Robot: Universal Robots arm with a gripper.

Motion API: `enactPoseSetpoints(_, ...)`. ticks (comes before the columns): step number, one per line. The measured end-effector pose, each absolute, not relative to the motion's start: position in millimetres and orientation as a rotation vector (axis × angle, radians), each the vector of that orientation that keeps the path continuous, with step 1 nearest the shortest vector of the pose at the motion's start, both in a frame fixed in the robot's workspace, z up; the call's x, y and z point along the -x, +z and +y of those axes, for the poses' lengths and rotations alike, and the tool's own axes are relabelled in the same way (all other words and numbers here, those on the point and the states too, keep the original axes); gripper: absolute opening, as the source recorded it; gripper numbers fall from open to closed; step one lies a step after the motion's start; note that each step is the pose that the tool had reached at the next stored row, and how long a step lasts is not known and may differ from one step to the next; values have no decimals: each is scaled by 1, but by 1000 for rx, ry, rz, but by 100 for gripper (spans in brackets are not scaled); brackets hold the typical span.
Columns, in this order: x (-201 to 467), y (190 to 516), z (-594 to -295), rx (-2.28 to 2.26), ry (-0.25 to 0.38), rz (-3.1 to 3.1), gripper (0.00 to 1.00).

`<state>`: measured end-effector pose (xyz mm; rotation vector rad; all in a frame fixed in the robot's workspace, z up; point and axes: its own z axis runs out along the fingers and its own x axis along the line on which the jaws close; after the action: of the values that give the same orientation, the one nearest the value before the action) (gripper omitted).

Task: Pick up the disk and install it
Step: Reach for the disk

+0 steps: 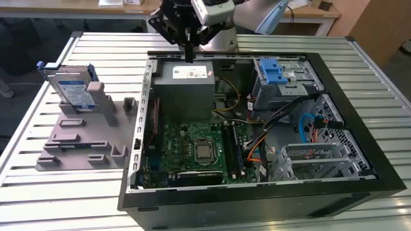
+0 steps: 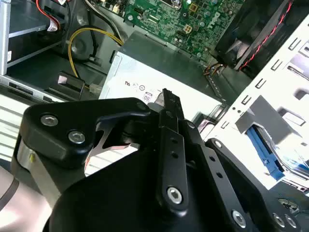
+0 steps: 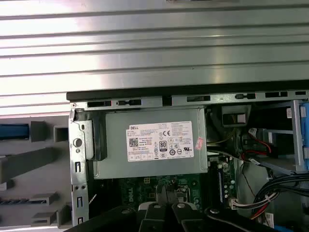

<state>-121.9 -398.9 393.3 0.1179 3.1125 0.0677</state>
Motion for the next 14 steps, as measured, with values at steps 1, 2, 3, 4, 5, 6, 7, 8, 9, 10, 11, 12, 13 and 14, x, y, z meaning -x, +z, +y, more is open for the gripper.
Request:
enactPoseSetpoints(1,122,393,-399,-118,68,3112,11)
enactPoseSetpoints(2,122,393,-399,-118,68,3112,11)
enactPoseSetpoints(3,122,393,-399,-118,68,3113,11)
enactPoseSetpoints(4,122,393,-399,-118,68,3112,11)
enactPoseSetpoints(5,122,393,-399,-118,68,3112,11)
enactPoseSetpoints(6,123,393,-399,-118,68,3112,11)
enactPoseSetpoints(7,123,393,-399,-118,68,3113,11)
enactPoseSetpoints(8,124,393,-399,-118,68,3112,11)
enactPoseSetpoints(9,125,393,-399,-118,68,3112,11)
enactPoseSetpoints(10,126,393,-399,-118,68,3113,11)
enactPoseSetpoints(11,127,393,-399,-118,68,3113,11)
enactPoseSetpoints(12,128,393,-399,-118,68,3112,11)
enactPoseSetpoints(13,129,393,-399,-118,68,3112,11)
enactPoseSetpoints(14,130,393,-399,-118,68,3112,11)
